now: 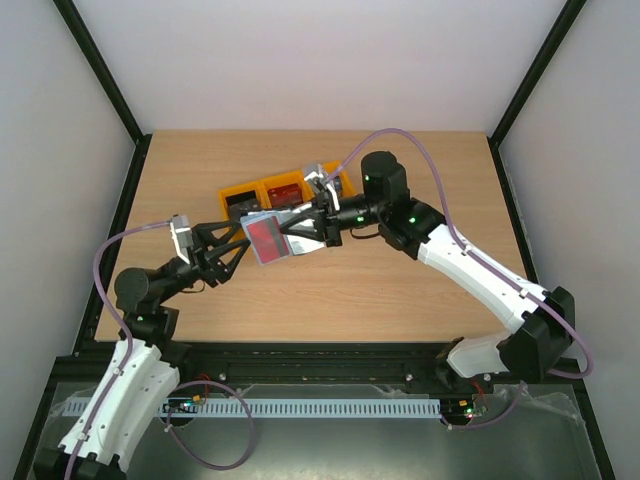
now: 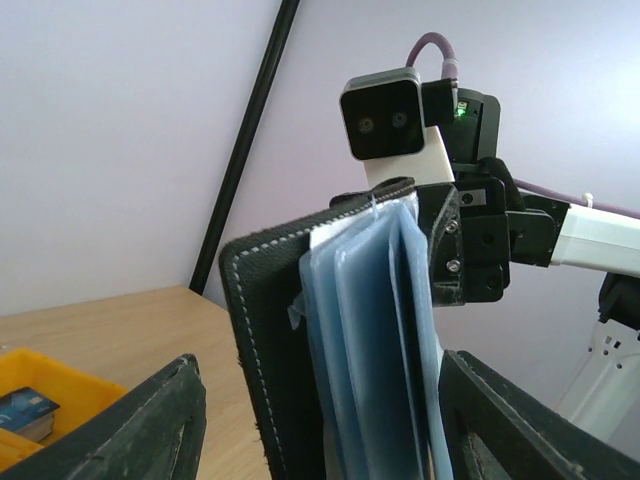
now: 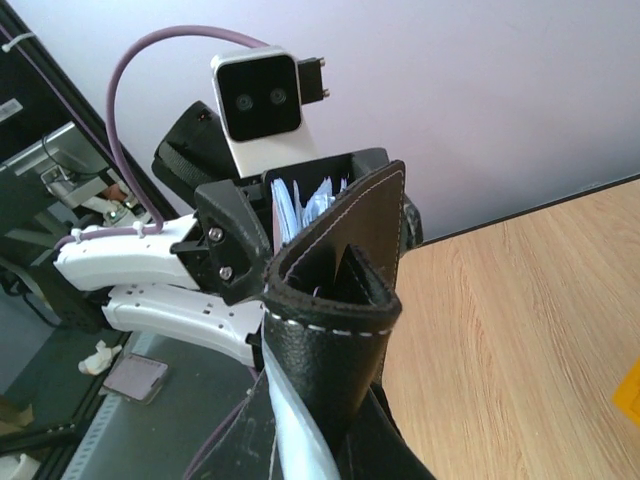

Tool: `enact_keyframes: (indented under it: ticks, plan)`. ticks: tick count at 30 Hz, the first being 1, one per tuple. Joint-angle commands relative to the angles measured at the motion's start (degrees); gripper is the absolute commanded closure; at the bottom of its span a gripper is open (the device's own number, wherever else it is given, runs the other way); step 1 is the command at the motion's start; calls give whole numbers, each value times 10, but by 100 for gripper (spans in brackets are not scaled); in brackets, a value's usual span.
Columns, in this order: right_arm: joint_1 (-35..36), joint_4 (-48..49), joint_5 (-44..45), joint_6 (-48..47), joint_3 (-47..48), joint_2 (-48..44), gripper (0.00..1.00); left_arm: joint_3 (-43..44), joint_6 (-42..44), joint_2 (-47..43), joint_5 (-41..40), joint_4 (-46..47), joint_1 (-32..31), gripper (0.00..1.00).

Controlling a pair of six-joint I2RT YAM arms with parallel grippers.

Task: Take the credit cards out of the card holder

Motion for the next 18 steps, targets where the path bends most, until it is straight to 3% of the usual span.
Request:
enact_keyframes:
  ticks: [1, 5, 10, 18]
  plan:
    - [3, -26, -28, -44, 16, -27, 98, 14, 2, -7, 21, 29, 16, 35]
    - [4, -12, -45, -27, 15, -26, 98, 12, 32, -2, 38, 6, 5, 35]
    - [9, 2, -25, -16, 16, -12, 98, 9, 4, 21, 10, 18, -53, 34]
    - [34, 2, 6, -22, 27, 16, 98, 4, 18, 39, -18, 32, -92, 38]
